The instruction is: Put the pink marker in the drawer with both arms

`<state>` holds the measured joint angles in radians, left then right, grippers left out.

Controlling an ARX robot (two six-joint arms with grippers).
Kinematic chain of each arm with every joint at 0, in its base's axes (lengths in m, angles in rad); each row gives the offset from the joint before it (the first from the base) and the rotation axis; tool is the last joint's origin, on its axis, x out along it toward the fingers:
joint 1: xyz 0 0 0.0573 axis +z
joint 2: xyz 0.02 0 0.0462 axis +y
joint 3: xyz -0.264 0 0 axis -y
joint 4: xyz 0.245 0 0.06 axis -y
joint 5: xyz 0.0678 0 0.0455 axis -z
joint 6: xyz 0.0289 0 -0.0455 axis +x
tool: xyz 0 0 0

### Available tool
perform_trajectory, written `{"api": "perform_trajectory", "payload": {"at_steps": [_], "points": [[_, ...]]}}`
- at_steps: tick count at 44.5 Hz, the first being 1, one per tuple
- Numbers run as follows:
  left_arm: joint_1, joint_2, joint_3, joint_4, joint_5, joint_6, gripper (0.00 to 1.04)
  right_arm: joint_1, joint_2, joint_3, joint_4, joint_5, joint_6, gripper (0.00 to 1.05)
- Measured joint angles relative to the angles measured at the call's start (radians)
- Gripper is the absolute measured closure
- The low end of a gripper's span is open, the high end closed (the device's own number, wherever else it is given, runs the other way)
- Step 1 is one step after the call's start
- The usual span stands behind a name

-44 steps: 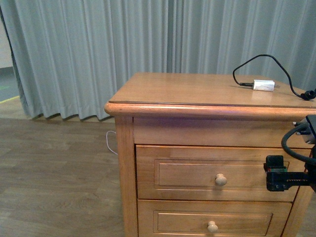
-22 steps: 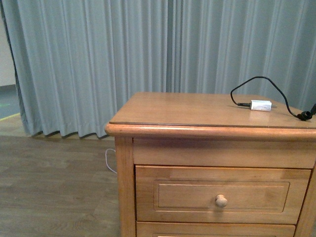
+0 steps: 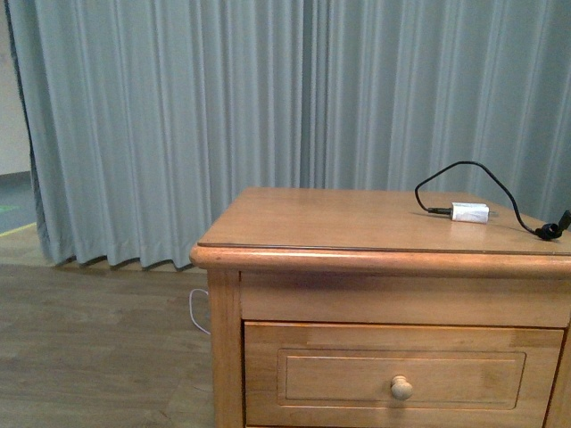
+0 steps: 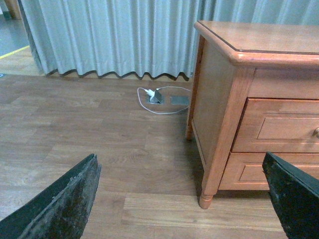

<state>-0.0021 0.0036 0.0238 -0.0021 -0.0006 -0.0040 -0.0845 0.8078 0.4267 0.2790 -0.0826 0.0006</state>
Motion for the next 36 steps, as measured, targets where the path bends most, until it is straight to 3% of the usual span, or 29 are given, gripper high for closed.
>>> {"api": "perform_trajectory", "payload": {"at_steps": [4, 18, 36], "points": [[0.000, 0.000, 0.000, 0.000, 0.001, 0.000, 0.06, 0.049, -0.050, -0.098, 0.144, 0.078, 0.001, 0.45], [0.000, 0.000, 0.000, 0.000, 0.000, 0.000, 0.06, 0.082, -0.189, -0.260, 0.165, 0.083, 0.000, 1.04], [0.000, 0.000, 0.000, 0.000, 0.000, 0.000, 0.06, 0.083, -0.354, -0.354, 0.097, 0.082, -0.001, 1.03]]}}
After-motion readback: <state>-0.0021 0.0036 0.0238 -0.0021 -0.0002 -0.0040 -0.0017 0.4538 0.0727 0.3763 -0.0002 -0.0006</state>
